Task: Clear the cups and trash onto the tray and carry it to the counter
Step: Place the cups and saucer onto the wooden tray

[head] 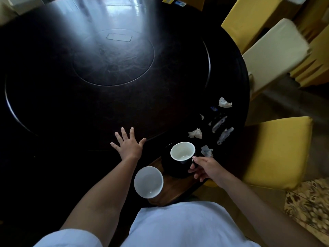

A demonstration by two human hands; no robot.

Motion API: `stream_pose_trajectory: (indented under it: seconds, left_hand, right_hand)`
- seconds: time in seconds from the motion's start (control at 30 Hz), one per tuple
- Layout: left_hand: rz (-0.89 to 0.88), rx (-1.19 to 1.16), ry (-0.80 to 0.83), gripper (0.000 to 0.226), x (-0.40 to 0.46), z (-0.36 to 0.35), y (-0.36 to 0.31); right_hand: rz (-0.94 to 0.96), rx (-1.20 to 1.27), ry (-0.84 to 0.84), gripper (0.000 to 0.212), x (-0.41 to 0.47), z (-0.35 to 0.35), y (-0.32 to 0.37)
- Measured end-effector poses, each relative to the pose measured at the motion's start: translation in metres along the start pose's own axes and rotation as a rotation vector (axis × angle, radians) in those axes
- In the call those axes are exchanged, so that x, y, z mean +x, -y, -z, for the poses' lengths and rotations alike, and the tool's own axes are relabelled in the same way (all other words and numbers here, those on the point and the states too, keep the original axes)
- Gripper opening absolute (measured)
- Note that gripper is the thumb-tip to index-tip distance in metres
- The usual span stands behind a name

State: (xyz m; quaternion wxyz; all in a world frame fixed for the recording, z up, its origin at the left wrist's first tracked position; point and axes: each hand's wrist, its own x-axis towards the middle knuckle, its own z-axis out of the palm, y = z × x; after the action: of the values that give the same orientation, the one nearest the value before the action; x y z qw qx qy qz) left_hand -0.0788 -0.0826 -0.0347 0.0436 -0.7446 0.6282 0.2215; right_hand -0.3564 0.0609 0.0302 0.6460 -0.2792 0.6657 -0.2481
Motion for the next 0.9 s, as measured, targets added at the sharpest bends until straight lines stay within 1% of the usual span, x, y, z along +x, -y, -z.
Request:
stream_pose_trajectory:
  seconds: [0.3, 0.47, 0.57, 0.9]
  left_hand:
    - [0.003, 0.009, -0.001, 0.084, 0.0, 0.0, -0.001]
    - [-0.001, 0.017, -0.002, 0.084, 0.0, -0.001, -0.001]
    - [-0.007, 0.016, -0.004, 0.083, 0.0, -0.002, 0.0]
    - [-0.013, 0.017, -0.002, 0.083, 0.0, -0.003, 0.001]
  right_hand:
    - [-0.019, 0.043, 0.013, 0.036, 0.009, 0.001, -0.014]
    - [-0.031, 0.124, -0.004, 0.026, 0.015, -0.002, -0.023]
    - [-0.047, 0.132, -0.035, 0.022, 0.018, -0.004, -0.027]
    - [-0.046, -0.116, -0.128, 0.024, 0.022, 0.001, -0.036]
